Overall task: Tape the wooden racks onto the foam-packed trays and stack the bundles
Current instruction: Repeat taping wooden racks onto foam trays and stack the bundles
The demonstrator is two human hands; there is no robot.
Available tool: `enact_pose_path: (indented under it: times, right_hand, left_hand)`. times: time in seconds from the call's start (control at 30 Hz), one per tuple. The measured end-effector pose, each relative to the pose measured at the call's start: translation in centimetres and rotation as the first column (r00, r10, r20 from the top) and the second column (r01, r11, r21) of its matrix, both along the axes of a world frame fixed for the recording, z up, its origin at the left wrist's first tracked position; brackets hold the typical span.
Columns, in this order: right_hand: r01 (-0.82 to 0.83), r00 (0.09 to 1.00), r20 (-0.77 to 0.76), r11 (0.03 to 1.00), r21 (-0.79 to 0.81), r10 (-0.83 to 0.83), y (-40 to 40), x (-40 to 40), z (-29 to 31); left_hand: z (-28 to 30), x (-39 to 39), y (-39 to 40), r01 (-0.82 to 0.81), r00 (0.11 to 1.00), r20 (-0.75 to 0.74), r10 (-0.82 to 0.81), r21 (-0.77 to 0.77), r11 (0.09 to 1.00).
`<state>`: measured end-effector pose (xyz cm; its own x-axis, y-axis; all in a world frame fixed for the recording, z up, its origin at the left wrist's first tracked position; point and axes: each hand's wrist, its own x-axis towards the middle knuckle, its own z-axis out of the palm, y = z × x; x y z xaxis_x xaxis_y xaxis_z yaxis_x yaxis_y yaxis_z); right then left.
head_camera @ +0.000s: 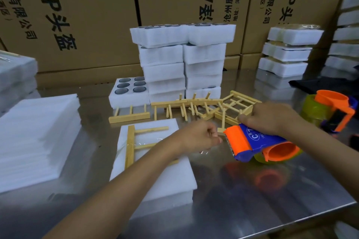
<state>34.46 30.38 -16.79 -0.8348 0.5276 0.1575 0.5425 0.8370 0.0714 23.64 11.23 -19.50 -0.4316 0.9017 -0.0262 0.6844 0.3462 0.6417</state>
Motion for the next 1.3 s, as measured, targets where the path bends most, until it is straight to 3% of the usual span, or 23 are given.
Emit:
enact_pose_path:
  times: [0.2,0.33,0.43,0.5,0.63,0.77,0.97,1.07,1.2,1.3]
  right_hand:
    - [-0.027,1.0,-0.011,0.981,0.19,0.03,-2.2,-1.2,-1.2]
    - [0.017,1.0,-0.028,0.98,0.197,-0.012,-3.1,-1.3,-1.2]
    - [0.082,0.996,-0.044,0.987,0.138,-0.077,-3.4,-1.3,-0.9]
    - [0.106,0.993,-0.073,0.985,0.138,-0.097,-3.9,-1.3,-0.9]
    - [0.227,0.96,-0.195,0.966,0.123,-0.201,-4.4,0.0,-0.7]
    - [0.342,0.857,-0.459,0.925,0.167,-0.234,-5.6,3.6,-2.3]
    - [0.361,0.791,-0.563,0.926,0.113,-0.24,-8.6,7.1,-5.3]
    - [0.286,0.738,-0.656,0.953,0.095,-0.156,-9.4,7.3,-6.0]
    - [-0.043,0.706,-0.703,0.996,0.074,0.083,-11.4,6.3,-4.3]
    - [-0.144,0.733,-0.674,0.989,-0.022,0.092,-12.8,4.2,-3.2]
  left_hand:
    - [-0.8,0.1,-0.2,-0.036,0.998,-0.059,0.039,0.053,0.998]
    - [-1.1,0.4,-0.6,0.0,0.987,-0.159,0.012,0.075,0.997]
    - [-0.6,0.6,-0.8,0.036,0.998,0.04,-0.05,0.286,0.958]
    - [-0.3,0.6,-0.9,0.019,0.994,0.092,-0.058,0.375,0.927]
    - [0.1,0.8,-1.0,-0.003,0.991,0.127,-0.05,0.384,0.923]
    - [0.6,1.0,-1.6,-0.043,0.968,0.247,-0.054,0.372,0.927]
    - [0.8,1.3,-1.7,-0.033,0.969,0.239,-0.059,0.364,0.931]
    - [0.7,1.2,-1.9,0.002,0.973,0.216,-0.087,0.366,0.931]
    - [0.6,1.3,-1.8,0.013,0.971,0.215,-0.104,0.385,0.923]
    - [0.4,1.3,-1.8,0.009,0.978,0.19,-0.092,0.397,0.918]
